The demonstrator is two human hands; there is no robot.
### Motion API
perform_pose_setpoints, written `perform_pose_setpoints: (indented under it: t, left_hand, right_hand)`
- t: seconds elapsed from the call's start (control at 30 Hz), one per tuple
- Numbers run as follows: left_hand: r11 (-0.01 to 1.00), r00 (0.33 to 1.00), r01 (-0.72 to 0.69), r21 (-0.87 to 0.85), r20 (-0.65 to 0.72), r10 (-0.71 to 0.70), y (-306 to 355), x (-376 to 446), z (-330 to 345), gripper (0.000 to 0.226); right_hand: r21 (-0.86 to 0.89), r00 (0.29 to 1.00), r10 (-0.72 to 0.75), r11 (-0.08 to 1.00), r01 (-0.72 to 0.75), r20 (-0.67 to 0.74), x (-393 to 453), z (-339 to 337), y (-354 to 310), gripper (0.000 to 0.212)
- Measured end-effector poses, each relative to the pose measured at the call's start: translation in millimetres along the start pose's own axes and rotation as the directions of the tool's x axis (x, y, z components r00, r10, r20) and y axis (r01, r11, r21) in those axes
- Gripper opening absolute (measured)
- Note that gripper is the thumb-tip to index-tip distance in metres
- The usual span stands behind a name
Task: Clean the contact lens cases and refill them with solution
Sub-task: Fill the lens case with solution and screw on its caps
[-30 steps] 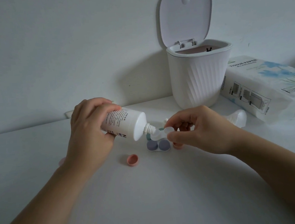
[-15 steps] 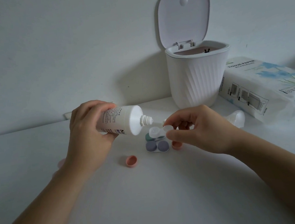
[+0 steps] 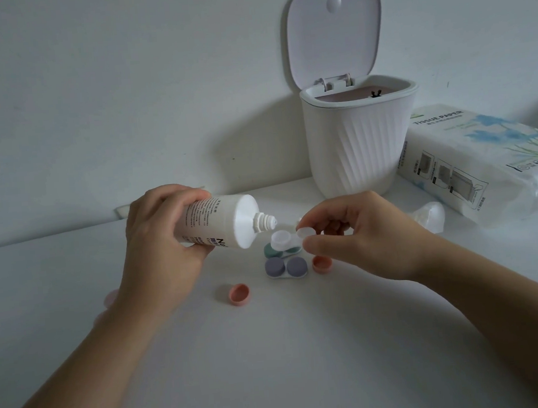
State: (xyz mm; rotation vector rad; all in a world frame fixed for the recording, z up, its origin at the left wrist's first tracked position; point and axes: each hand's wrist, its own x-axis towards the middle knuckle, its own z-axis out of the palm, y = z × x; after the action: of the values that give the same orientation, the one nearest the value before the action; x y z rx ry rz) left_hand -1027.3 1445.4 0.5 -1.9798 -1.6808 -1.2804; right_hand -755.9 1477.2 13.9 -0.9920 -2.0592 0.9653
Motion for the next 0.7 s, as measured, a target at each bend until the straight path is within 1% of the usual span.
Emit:
perform_pose_setpoints:
  t: [0.37,0.7]
  left_hand:
    - [0.994,0.995,-0.093,0.059,-0.024,0.095,-1.2,0.5,0.8,0.066]
    - [0.991,0.994,-0.099,0.089,-0.032,0.102,-0.6,1.0,-1.0,0.066]
  right_hand:
    - [-0.033,1.000,-0.003,0.999,0.003,0.015,-0.8,-0.5,-1.2,0.005]
    - [-0.041,1.000,-0.010,0.999,0.011,0.018,-1.3,-0.7,-0.4,0.004]
